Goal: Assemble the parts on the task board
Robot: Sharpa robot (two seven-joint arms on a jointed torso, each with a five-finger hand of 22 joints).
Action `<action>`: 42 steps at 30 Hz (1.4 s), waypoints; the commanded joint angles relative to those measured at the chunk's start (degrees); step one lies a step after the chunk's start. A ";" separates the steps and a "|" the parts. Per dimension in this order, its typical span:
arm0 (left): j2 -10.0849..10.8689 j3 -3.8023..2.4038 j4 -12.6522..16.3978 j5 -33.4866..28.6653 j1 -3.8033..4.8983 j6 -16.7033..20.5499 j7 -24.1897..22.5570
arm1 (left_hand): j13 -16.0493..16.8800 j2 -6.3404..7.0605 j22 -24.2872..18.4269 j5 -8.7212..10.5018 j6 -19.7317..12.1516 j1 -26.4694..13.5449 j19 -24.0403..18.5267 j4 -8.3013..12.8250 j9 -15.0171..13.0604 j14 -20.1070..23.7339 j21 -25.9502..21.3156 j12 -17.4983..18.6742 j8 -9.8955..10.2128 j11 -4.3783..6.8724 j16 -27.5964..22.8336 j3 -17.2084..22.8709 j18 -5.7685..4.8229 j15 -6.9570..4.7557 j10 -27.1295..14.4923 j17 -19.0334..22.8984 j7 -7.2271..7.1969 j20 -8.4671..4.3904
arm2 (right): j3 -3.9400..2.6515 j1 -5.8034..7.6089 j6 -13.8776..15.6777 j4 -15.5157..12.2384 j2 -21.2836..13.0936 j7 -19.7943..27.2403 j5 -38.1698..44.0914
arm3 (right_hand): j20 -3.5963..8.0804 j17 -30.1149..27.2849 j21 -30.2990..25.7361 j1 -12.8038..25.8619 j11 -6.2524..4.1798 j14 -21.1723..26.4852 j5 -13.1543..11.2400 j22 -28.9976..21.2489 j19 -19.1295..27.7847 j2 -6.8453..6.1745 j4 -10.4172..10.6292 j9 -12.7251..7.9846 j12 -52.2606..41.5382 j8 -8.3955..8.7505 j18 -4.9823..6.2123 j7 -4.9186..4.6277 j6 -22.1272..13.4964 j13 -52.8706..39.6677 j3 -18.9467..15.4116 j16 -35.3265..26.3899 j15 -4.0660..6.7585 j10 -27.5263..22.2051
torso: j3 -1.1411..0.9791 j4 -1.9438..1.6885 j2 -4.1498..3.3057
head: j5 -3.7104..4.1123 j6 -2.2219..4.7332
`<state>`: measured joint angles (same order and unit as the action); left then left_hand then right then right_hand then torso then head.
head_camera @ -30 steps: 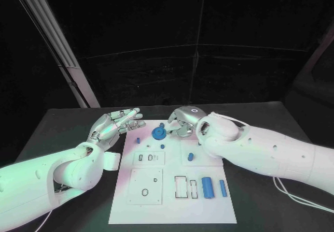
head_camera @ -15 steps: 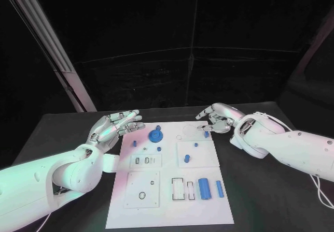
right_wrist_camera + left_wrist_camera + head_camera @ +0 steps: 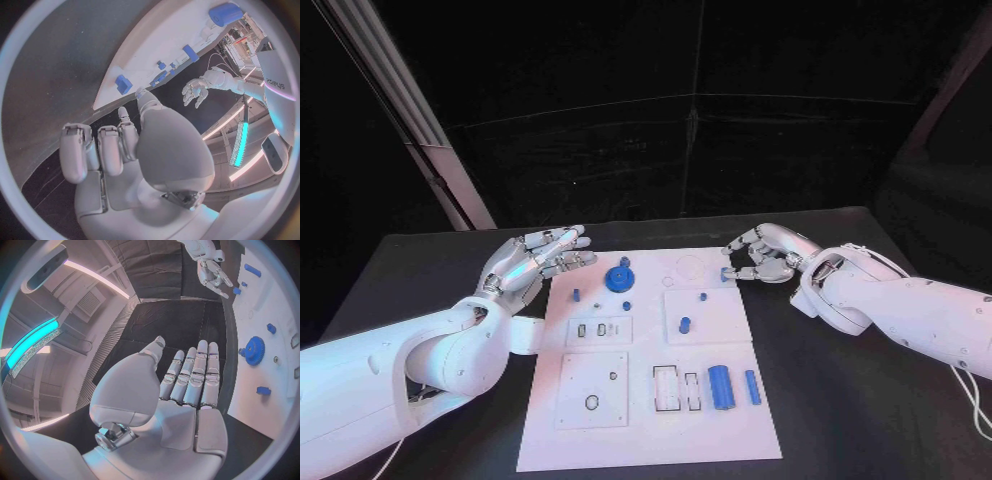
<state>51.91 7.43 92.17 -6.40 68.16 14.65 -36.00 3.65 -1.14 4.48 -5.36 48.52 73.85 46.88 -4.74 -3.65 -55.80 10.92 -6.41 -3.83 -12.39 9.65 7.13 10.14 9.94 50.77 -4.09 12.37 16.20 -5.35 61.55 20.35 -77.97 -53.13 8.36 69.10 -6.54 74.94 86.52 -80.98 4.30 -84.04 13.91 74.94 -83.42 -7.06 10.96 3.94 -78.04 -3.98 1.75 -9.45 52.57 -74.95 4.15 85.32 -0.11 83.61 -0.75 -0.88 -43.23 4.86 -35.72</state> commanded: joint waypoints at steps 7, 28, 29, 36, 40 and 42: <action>-0.14 -0.04 -0.27 0.09 0.06 -0.88 -0.18 | -0.04 -0.57 -0.09 0.25 -0.32 0.16 0.44 0.36 0.06 0.57 -0.29 0.17 0.21 -0.07 -0.32 -0.13 0.24 -0.01 -0.30 0.09 2.84 -0.12 | -0.05 -0.18 -2.06 0.88 0.37 1.74 -1.42 | -0.01 3.00 -0.15 -0.60 0.01 -3.43 0.25 5.91 0.27 0.18 -0.26 0.01 0.09 -0.03 0.42 0.03 0.23 -4.81 -0.02 -0.25 0.00 -0.25 | 0.16 -0.07 0.07 | 0.14 -0.26; -0.05 -0.04 -0.33 0.09 0.06 -0.86 -0.17 | -0.03 -0.61 -0.12 0.24 -0.25 0.22 0.48 0.56 0.05 0.56 -0.31 0.14 0.19 -0.05 -0.33 -0.05 0.25 -0.02 -0.30 0.08 2.81 -0.12 | -0.05 -0.61 -4.78 3.15 2.15 -0.17 1.64 | 0.15 3.80 0.05 -1.73 -0.25 -3.64 0.74 6.50 -0.20 1.47 -1.25 0.24 -0.54 -0.76 0.28 0.32 1.85 -5.37 -0.02 0.03 0.20 0.16 | 0.14 -0.09 0.10 | 0.02 -0.67; -0.05 -0.04 -0.33 0.09 0.06 -0.86 -0.17 | -0.03 -0.61 -0.12 0.24 -0.25 0.22 0.48 0.56 0.05 0.56 -0.31 0.14 0.19 -0.05 -0.33 -0.05 0.25 -0.02 -0.30 0.08 2.81 -0.12 | -0.06 -0.61 -4.81 3.23 2.22 -0.23 1.80 | 0.17 3.89 0.06 -1.80 -0.27 -3.66 0.71 6.55 -0.23 1.57 -1.32 0.25 -0.60 -0.82 0.27 0.34 1.99 -5.42 0.00 0.07 0.21 0.20 | 0.14 -0.09 0.09 | 0.04 -0.66; -0.05 -0.04 -0.43 0.09 0.06 -0.90 -0.15 | -0.03 -0.61 -0.12 0.24 -0.25 0.22 0.48 0.56 0.05 0.56 -0.31 0.14 0.19 -0.05 -0.33 -0.05 0.25 -0.02 -0.30 0.08 2.81 -0.12 | -0.06 -0.62 -4.95 3.38 2.60 -0.18 2.30 | 0.32 4.39 0.23 -2.10 -0.49 -3.78 0.66 6.97 -0.56 2.27 -1.84 0.40 -1.06 -1.43 0.18 0.60 3.49 -5.82 0.12 0.28 0.39 0.49 | 0.10 -0.05 0.08 | -0.10 -0.83; -0.03 -0.04 -0.48 0.09 0.06 -0.90 -0.15 | -0.03 -0.61 -0.12 0.24 -0.25 0.22 0.48 0.56 0.05 0.56 -0.31 0.14 0.19 -0.05 -0.33 -0.05 0.25 -0.02 -0.30 0.08 2.81 -0.12 | -0.06 -0.62 -5.07 3.38 2.65 -0.18 2.37 | 0.43 4.56 0.31 -2.36 -0.66 -3.82 0.55 7.19 -0.72 2.61 -2.21 0.47 -1.24 -1.78 0.13 0.79 4.44 -5.99 0.27 0.35 0.53 0.61 | 0.11 -0.07 0.11 | -0.12 -0.81; -0.01 -0.04 -0.49 0.09 0.06 -0.90 -0.15 | -0.03 -0.61 -0.12 0.24 -0.25 0.22 0.48 0.56 0.05 0.56 -0.31 0.14 0.19 -0.05 -0.33 -0.05 0.25 -0.02 -0.30 0.08 2.81 -0.12 | -0.06 -0.63 -5.06 3.41 2.66 -0.21 2.57 | 0.53 4.67 0.35 -2.62 -0.81 -3.85 0.04 7.29 -0.79 2.93 -2.50 0.51 -1.32 -2.03 0.11 0.96 5.16 -6.06 0.47 0.39 0.65 0.67 | 0.09 -0.06 0.10 | -0.17 -0.83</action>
<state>51.90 7.44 91.65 -6.40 68.15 14.52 -35.96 3.64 -1.41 4.41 -5.36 48.52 74.12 47.05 -4.41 -3.65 -55.80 10.92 -6.41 -3.83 -12.39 9.65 7.12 10.15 9.94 50.78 -4.09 12.37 15.98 -5.38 60.84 15.90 -74.52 -50.50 8.20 70.94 -6.12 74.92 86.52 -83.49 3.88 -83.90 14.27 74.92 -83.85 -4.55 8.73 4.40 -79.00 -5.77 1.75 -8.52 57.40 -74.97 4.64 85.32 0.06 84.04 -0.64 -0.97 -43.12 4.74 -36.53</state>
